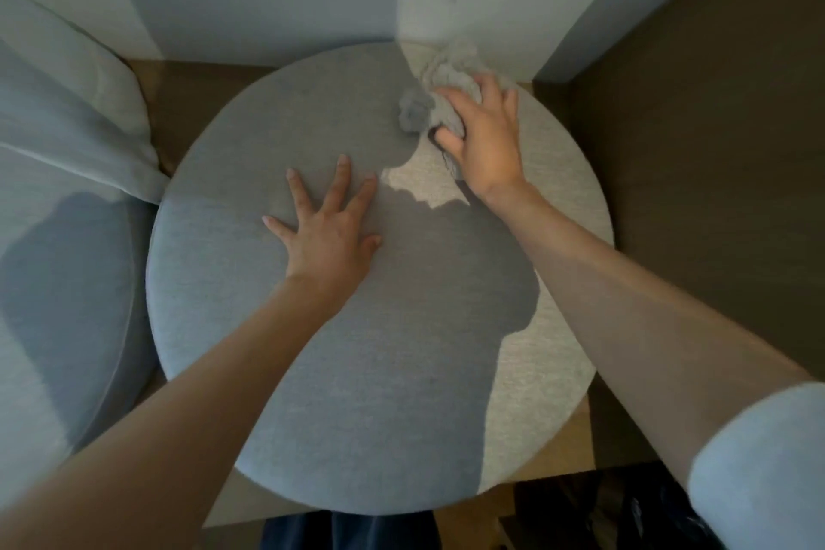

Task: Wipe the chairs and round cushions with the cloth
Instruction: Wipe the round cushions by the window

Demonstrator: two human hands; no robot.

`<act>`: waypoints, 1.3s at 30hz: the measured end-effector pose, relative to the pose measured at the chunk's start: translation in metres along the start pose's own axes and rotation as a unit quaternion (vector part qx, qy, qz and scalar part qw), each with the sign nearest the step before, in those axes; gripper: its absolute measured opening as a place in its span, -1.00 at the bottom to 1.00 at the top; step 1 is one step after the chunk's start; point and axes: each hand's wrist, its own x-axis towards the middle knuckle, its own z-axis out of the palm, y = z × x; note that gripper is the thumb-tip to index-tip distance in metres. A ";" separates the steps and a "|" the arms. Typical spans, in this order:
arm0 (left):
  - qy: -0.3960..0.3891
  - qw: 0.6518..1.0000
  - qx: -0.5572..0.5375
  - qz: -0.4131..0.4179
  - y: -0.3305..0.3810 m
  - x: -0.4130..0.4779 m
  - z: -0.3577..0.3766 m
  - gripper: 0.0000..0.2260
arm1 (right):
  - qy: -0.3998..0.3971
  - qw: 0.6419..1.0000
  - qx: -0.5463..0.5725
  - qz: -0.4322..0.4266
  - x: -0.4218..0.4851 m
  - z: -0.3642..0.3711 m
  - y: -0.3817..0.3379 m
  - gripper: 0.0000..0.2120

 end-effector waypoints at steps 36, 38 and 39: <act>0.013 1.000 -0.002 0.000 0.001 -0.004 0.005 -0.38 | 0.077 0.989 0.020 0.122 -0.074 -0.047 0.070 -0.50; 0.016 1.000 -0.003 0.000 0.001 -0.004 0.005 -0.38 | 0.051 0.984 0.020 0.171 -0.062 -0.041 0.081 -0.50; 0.015 1.000 -0.004 0.001 0.001 -0.004 0.005 -0.38 | 0.064 0.984 0.022 0.166 -0.064 -0.035 0.081 -0.51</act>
